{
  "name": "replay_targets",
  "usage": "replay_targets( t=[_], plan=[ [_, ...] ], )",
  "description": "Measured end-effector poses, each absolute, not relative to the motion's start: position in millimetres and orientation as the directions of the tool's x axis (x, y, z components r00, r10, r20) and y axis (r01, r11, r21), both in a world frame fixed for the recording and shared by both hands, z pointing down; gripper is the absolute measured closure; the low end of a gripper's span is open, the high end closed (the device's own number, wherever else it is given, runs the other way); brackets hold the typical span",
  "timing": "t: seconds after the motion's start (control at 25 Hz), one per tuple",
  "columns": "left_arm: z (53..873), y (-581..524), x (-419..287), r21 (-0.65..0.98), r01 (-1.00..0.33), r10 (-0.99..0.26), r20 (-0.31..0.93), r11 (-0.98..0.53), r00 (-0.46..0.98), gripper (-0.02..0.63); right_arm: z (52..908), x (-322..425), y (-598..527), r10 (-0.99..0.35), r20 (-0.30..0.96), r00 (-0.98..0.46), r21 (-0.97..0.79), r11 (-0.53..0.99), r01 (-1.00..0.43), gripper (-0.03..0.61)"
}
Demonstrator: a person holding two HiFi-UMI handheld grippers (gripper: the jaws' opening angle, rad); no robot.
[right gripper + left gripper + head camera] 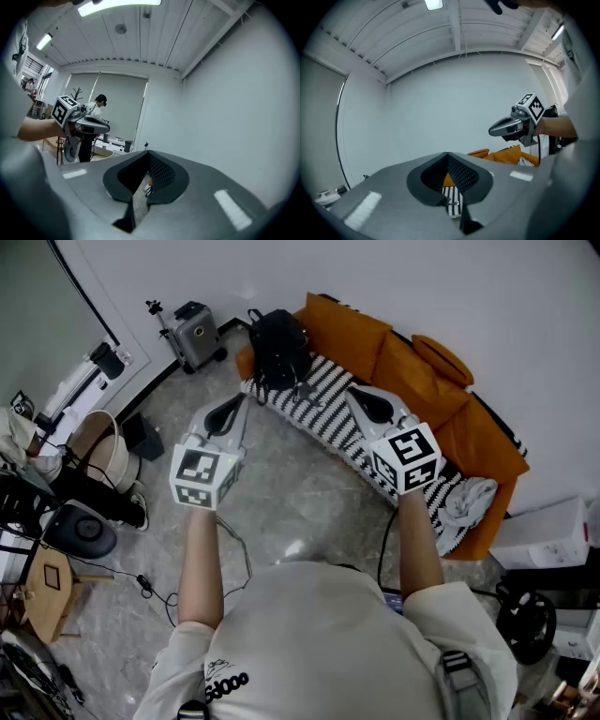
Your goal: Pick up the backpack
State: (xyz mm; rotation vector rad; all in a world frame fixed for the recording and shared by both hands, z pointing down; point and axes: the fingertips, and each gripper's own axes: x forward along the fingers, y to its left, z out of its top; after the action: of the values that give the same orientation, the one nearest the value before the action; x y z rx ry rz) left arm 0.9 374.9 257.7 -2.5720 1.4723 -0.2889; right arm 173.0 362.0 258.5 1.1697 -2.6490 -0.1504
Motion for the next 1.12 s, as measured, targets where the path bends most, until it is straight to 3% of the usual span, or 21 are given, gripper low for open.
replay_targets(
  t=[0.52,0.84,1.12],
  plan=[
    [271.0,367.8,44.9,-0.230,-0.864,-0.893,0.093,-0.449,0.439,0.601,269.2,226.0,345.4,-0.739,0.168,-0.652,0.203,0.673,-0.711,0.575],
    [282.2,349.9,42.7,-0.217,-0.871,-0.897,0.120,-0.441,0.425,0.601,261.5,227.2,327.0,-0.702,0.093,-0.706,0.158,0.711,-0.685,0.575],
    [305.2,290.4,22.6,-0.186,-0.867,-0.886,0.132,-0.462,0.443,0.601,290.5,204.4,272.2,-0.692,0.159,-0.704,0.155,0.722,-0.674,0.575]
  ],
)
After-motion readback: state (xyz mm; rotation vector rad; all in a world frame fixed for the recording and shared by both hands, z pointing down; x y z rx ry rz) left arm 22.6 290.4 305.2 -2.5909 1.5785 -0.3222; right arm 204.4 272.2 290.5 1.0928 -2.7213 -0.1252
